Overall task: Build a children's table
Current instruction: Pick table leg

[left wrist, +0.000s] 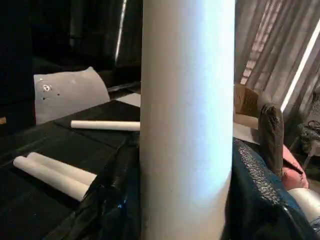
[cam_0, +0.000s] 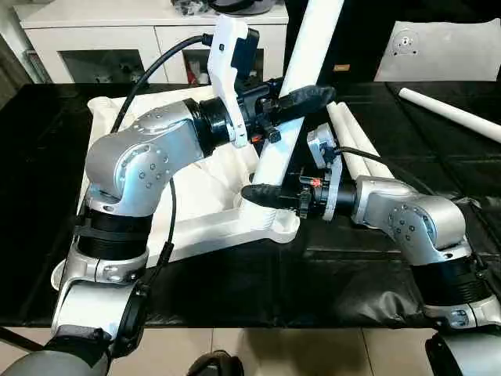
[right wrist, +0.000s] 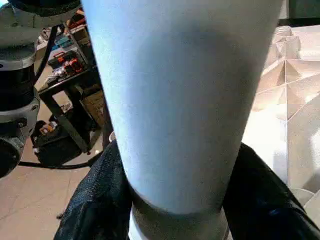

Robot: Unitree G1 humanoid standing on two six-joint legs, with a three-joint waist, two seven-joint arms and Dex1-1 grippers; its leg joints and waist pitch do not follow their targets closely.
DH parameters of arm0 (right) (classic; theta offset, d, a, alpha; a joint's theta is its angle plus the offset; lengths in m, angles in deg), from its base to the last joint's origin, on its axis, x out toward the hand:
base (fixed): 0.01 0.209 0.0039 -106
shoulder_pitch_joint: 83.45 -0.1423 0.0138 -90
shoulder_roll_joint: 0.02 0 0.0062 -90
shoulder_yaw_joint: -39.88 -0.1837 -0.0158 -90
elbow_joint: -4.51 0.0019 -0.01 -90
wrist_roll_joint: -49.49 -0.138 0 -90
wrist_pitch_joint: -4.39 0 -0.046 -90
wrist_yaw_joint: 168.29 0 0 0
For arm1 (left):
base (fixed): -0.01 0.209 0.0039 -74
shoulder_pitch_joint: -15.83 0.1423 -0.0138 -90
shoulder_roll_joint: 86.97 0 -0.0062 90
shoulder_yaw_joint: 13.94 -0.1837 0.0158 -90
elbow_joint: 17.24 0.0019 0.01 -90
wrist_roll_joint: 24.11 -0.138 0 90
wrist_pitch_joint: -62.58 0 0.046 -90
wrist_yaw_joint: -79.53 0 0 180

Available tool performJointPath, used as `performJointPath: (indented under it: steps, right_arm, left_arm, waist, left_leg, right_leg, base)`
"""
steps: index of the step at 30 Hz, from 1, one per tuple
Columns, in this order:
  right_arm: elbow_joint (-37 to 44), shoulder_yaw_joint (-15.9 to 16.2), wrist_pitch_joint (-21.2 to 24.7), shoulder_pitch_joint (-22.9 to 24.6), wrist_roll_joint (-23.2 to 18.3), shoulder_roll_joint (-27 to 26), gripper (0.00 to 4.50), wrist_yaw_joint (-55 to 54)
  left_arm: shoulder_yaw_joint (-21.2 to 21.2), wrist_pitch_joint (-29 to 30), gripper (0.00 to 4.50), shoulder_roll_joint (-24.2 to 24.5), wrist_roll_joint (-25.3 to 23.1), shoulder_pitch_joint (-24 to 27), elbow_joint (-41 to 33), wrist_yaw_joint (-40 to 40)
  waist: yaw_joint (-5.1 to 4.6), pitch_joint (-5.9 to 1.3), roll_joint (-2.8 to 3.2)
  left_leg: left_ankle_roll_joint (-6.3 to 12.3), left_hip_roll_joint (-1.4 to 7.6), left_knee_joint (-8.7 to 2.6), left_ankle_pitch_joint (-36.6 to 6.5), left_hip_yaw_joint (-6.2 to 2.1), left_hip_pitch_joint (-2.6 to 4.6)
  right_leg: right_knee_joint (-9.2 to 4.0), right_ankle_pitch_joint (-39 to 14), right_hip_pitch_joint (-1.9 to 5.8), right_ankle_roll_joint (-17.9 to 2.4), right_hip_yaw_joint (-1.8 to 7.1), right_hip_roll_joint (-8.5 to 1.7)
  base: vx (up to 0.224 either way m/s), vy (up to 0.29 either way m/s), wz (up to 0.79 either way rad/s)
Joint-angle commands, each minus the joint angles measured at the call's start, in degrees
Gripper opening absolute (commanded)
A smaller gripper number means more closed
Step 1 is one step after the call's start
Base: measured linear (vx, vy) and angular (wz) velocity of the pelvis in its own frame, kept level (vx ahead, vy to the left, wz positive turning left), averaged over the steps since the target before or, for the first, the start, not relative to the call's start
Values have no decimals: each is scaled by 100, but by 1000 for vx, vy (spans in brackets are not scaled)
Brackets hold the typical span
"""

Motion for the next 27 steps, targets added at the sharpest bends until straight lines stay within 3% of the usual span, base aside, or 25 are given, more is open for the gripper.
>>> performJointPath:
  steps: [1,5,6,15,16,27]
  right_arm:
    - [45,-123,-17,-10,-47,-21,268,-57]
    - [26,-158,-3,-40,-72,-28,302,-53]
    - [51,-165,42,-46,-108,-17,302,-29]
    - [59,-228,103,-50,-193,-42,312,-12]
    - [59,-228,103,-50,-193,-42,276,-12]
    - [57,-125,26,29,-151,-70,200,3]
  left_arm:
    - [-35,-45,179,23,-32,-18,-98,83]
    - [-88,-71,179,71,-83,-23,-90,138]
    - [-96,-73,179,82,-90,-26,-85,151]
    - [-139,-86,179,122,-145,5,-116,231]
    - [-139,-86,179,122,-145,5,-116,231]
    - [-18,-6,179,12,-91,-39,-77,56]
  waist:
    - [-7,-467,-67]
    - [-7,-469,-61]
    - [-10,-469,-83]
    - [-3,-470,-75]
    - [-2,-468,-74]
    - [-1,-472,-75]
  left_leg:
    - [-122,903,-427,-642,-500,280]
    - [-142,900,-431,-646,-500,284]
    - [-140,897,-427,-644,-492,283]
    - [-112,893,-416,-609,-487,282]
    - [-117,890,-415,-615,-490,276]
    - [-112,889,-409,-599,-490,272]
  right_leg:
    - [-361,148,140,-1209,428,-975]
    - [-352,170,135,-1211,424,-971]
    - [-356,196,139,-1214,429,-977]
    - [-357,175,138,-1232,427,-987]
    - [-359,160,144,-1233,428,-989]
    - [-357,221,151,-1242,429,-993]
  base:
    - [0,0,0]
    - [0,0,0]
    - [0,0,0]
    - [0,0,0]
    - [0,0,0]
    - [0,0,0]
